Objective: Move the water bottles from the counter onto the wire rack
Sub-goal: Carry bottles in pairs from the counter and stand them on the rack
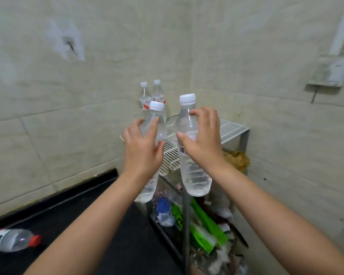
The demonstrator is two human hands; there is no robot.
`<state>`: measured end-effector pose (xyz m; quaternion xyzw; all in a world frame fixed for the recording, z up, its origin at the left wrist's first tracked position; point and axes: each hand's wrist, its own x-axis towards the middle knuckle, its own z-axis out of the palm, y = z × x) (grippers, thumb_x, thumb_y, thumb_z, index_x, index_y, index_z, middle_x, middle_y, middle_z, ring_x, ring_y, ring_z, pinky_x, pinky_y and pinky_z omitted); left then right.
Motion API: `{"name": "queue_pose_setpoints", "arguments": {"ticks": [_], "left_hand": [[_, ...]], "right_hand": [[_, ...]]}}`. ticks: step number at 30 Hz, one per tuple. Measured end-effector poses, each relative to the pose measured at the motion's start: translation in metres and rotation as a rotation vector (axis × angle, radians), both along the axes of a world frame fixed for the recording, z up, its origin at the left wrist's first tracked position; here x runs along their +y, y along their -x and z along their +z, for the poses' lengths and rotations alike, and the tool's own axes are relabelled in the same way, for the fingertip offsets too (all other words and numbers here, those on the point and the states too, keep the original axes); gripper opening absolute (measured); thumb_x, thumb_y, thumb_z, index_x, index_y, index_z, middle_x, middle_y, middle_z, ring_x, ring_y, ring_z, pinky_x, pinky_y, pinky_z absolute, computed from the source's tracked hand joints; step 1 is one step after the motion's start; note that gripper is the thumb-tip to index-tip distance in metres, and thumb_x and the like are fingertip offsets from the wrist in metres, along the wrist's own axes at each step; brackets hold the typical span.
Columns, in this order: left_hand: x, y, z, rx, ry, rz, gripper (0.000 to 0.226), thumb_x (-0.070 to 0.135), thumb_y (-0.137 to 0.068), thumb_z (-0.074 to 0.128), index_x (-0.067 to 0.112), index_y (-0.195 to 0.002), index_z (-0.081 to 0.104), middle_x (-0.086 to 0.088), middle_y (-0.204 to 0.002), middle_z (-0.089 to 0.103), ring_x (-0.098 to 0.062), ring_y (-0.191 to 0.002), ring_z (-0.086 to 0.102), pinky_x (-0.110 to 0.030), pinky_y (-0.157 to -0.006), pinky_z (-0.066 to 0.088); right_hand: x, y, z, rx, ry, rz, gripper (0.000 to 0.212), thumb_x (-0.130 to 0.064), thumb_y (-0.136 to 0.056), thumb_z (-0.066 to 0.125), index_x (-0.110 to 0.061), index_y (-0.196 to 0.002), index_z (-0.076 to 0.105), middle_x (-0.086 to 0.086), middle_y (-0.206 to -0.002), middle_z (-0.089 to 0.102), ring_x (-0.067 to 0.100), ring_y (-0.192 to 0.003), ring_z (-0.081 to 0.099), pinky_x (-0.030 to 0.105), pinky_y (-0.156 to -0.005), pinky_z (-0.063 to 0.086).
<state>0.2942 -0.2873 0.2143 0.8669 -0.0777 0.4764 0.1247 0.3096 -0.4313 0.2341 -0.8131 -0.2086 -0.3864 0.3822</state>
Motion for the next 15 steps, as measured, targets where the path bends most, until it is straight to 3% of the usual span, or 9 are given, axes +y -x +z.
{"name": "queue_pose_setpoints", "arguments": {"ticks": [3,7,11,15], "left_hand": [[-0.023,-0.038,0.015,-0.062,0.02,0.013,0.051,0.022,-0.07,0.062,0.0,-0.116,0.058,-0.04,-0.104,0.057,-0.056,-0.084,0.057,-0.056,-0.069,0.051],[-0.037,-0.096,0.024,-0.118,-0.007,0.04,0.054,0.012,-0.062,0.069,-0.001,-0.113,0.06,-0.04,-0.102,0.057,-0.057,-0.081,0.056,-0.056,-0.067,0.051],[-0.043,-0.161,0.029,-0.115,0.033,0.068,0.057,0.002,-0.059,0.082,-0.004,-0.112,0.061,-0.043,-0.101,0.056,-0.06,-0.081,0.055,-0.06,-0.068,0.05],[-0.048,-0.219,0.033,-0.123,0.004,0.115,0.056,0.009,-0.064,0.072,0.003,-0.115,0.049,-0.043,-0.1,0.055,-0.059,-0.081,0.055,-0.063,-0.068,0.049]], "right_hand": [[-0.032,-0.037,0.016,-0.035,-0.015,-0.031,0.049,-0.011,-0.073,0.072,0.0,-0.115,0.05,0.02,-0.121,0.043,0.034,-0.112,0.041,0.012,-0.082,0.02],[-0.063,-0.09,0.034,-0.054,0.045,-0.054,0.049,-0.013,-0.077,0.069,-0.005,-0.121,0.047,0.015,-0.127,0.039,0.03,-0.118,0.037,0.029,-0.094,0.031],[-0.076,-0.152,0.041,-0.125,0.094,-0.071,0.047,-0.011,-0.074,0.071,0.0,-0.116,0.052,0.022,-0.122,0.044,0.038,-0.113,0.042,0.037,-0.088,0.04],[-0.08,-0.22,0.039,-0.131,0.116,-0.043,0.046,-0.011,-0.067,0.071,0.004,-0.107,0.055,0.03,-0.111,0.049,0.046,-0.102,0.048,0.042,-0.085,0.044]]}}
